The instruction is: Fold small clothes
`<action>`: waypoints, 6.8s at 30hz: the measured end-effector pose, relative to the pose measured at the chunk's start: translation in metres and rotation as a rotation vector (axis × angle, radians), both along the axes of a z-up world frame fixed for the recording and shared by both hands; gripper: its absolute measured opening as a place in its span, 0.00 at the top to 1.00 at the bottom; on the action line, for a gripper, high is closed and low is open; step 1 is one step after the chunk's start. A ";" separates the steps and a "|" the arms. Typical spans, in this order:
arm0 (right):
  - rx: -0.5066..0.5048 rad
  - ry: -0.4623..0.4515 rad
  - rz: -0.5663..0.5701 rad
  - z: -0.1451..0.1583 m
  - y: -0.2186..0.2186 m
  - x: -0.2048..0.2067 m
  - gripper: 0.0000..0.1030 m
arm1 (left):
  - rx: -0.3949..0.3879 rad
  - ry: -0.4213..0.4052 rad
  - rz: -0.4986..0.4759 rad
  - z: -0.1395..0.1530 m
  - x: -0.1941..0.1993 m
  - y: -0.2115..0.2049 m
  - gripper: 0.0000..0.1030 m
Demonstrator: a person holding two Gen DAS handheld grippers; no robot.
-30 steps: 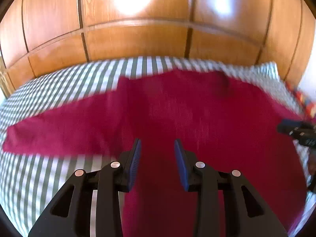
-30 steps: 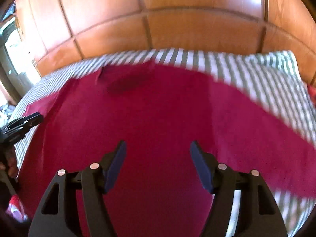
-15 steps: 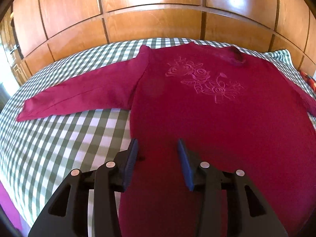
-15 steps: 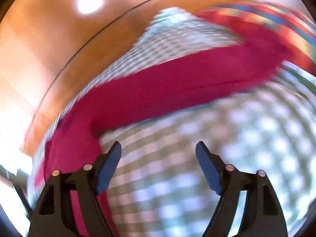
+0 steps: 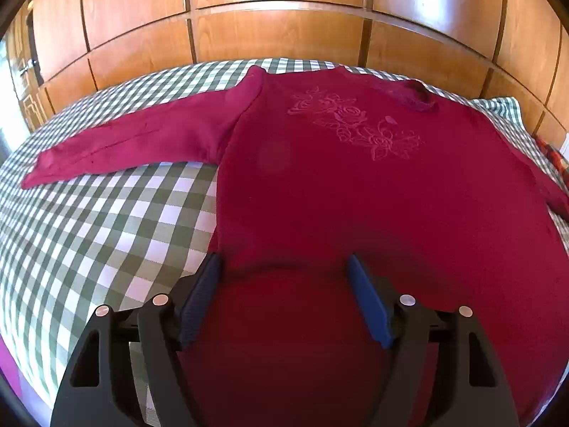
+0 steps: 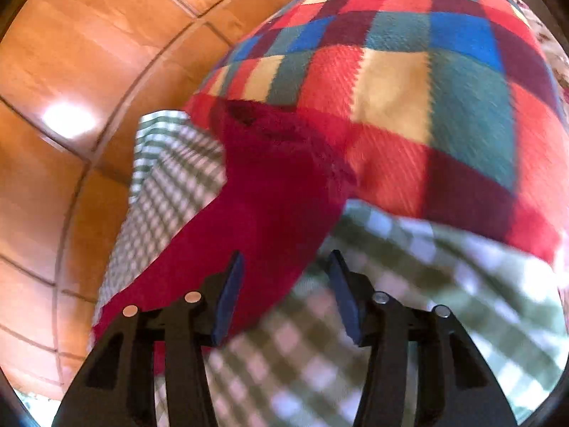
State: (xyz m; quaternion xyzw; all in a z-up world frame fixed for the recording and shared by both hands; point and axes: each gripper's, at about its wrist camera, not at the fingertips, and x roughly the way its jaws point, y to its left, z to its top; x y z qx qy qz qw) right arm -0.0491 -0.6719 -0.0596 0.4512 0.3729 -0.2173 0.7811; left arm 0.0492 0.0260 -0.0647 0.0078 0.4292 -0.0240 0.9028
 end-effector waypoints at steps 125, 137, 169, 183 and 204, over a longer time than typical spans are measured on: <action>-0.616 -0.027 0.883 0.036 0.418 0.106 0.12 | -0.594 -0.104 0.834 0.019 0.070 0.381 0.93; -0.607 -0.036 0.879 0.036 0.417 0.106 0.12 | -0.614 -0.262 0.119 0.117 0.076 0.138 0.93; -0.179 -0.096 1.165 0.069 0.520 0.149 0.93 | -0.414 -0.002 0.107 -0.016 0.066 0.065 0.73; -0.371 -0.209 0.910 0.131 0.382 0.147 0.94 | -0.438 0.008 0.133 -0.025 0.069 0.070 0.73; -0.066 -0.120 0.856 0.056 0.347 0.124 0.58 | -0.291 0.003 0.068 -0.008 0.030 0.060 0.73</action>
